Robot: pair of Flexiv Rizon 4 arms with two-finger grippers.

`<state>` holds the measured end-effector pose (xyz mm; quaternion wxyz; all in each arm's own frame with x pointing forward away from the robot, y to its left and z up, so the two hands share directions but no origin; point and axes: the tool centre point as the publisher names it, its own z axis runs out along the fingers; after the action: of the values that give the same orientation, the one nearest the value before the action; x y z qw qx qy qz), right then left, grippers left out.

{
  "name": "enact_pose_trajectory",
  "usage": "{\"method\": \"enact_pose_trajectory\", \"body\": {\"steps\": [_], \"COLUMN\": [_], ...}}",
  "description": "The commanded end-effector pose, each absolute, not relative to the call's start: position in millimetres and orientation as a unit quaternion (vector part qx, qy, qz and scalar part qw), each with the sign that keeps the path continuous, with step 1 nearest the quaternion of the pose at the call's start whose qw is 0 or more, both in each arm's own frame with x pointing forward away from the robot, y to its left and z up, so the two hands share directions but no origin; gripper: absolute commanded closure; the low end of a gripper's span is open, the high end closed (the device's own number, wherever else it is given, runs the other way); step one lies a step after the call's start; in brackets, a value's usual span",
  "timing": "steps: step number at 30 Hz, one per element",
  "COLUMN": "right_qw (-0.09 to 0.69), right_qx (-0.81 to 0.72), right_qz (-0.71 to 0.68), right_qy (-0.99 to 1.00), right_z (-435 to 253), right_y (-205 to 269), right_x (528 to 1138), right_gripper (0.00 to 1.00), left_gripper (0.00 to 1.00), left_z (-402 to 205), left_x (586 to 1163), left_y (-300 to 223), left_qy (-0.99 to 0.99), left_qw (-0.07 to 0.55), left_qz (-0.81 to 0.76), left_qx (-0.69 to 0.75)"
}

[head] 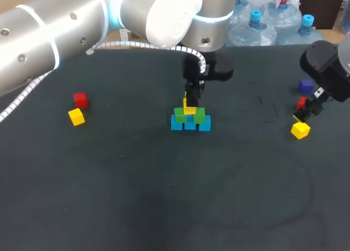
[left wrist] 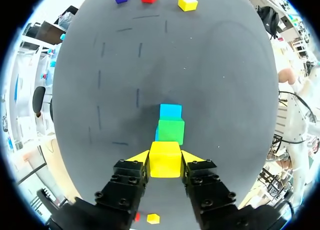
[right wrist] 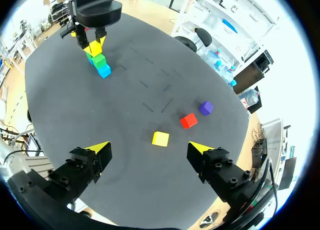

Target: Place the blue cubes, place green cubes on the blue cubes, place the yellow cubes on the green cubes, then place the red cubes on the yellow cubes, and place purple cube on the red cubes.

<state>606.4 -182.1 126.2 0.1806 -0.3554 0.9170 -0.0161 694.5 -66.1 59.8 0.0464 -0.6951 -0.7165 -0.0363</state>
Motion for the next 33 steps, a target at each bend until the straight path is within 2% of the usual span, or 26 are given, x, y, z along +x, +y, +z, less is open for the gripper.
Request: {"method": "enact_pose_trajectory", "body": {"steps": [1, 33], "right_qw": [0.183, 0.183], "right_qx": [-0.354, -0.354], "right_qz": [-0.017, -0.017], "right_qy": [0.917, 0.917], "right_z": [125.3, 125.3], "right_y": [-182.0, -182.0], "right_x": [605.7, 605.7], "right_gripper": [0.0, 0.0], "left_gripper": [1.0, 1.0], "left_z": [57.4, 63.2], "left_x": [697.0, 696.3], "left_y": [-67.2, -65.1], "left_qy": [-0.716, -0.718], "left_qw": [0.049, 0.044], "left_qz": [-0.035, -0.039], "left_qx": [-0.695, -0.694]}}
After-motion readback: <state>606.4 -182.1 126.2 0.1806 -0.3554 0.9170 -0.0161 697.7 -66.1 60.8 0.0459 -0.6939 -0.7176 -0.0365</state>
